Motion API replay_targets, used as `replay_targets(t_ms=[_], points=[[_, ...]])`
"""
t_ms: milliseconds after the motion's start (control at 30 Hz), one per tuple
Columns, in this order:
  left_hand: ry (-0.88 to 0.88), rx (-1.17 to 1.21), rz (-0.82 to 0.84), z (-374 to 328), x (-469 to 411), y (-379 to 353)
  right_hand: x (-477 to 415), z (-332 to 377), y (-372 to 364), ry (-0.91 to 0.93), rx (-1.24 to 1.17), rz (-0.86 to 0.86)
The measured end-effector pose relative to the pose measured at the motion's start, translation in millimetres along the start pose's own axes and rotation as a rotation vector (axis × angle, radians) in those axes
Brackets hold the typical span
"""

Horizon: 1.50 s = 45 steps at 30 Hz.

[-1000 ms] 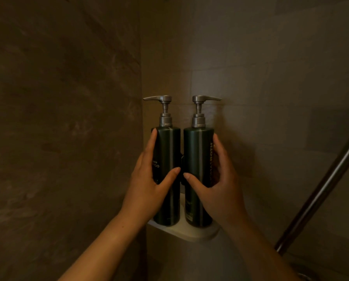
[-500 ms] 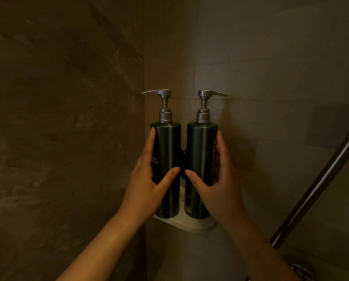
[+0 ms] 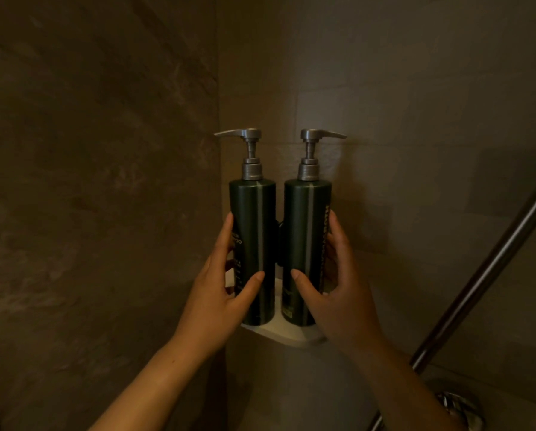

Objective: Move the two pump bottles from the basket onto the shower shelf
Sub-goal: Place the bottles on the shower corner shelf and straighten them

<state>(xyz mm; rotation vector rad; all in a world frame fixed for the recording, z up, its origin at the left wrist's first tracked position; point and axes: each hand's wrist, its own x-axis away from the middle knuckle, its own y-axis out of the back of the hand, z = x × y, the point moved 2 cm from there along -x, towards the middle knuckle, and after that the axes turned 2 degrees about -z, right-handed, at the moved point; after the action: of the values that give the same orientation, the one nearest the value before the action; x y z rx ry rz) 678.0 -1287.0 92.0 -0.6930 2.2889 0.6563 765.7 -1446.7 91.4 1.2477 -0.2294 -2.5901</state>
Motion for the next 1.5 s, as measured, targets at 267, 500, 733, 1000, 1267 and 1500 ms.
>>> replay_targets(t_ms=[267,500,733,1000,1267,1500], points=[[0.023,-0.062,-0.037,3,-4,-4,-1,-1,-6,0.008,0.037,-0.031],[0.032,-0.045,-0.024,5,4,-6,1,-7,-3,0.015,-0.025,0.026],[0.073,-0.03,-0.122,5,13,-17,2,-16,-4,0.037,-0.102,0.033],[0.071,-0.122,-0.22,8,17,-19,-3,-25,-13,0.05,-0.188,0.042],[0.061,-0.081,-0.174,14,13,-19,0,-24,-16,0.036,-0.18,0.067],[0.075,-0.089,-0.18,29,5,-9,-2,-25,-36,0.006,-0.12,-0.015]])
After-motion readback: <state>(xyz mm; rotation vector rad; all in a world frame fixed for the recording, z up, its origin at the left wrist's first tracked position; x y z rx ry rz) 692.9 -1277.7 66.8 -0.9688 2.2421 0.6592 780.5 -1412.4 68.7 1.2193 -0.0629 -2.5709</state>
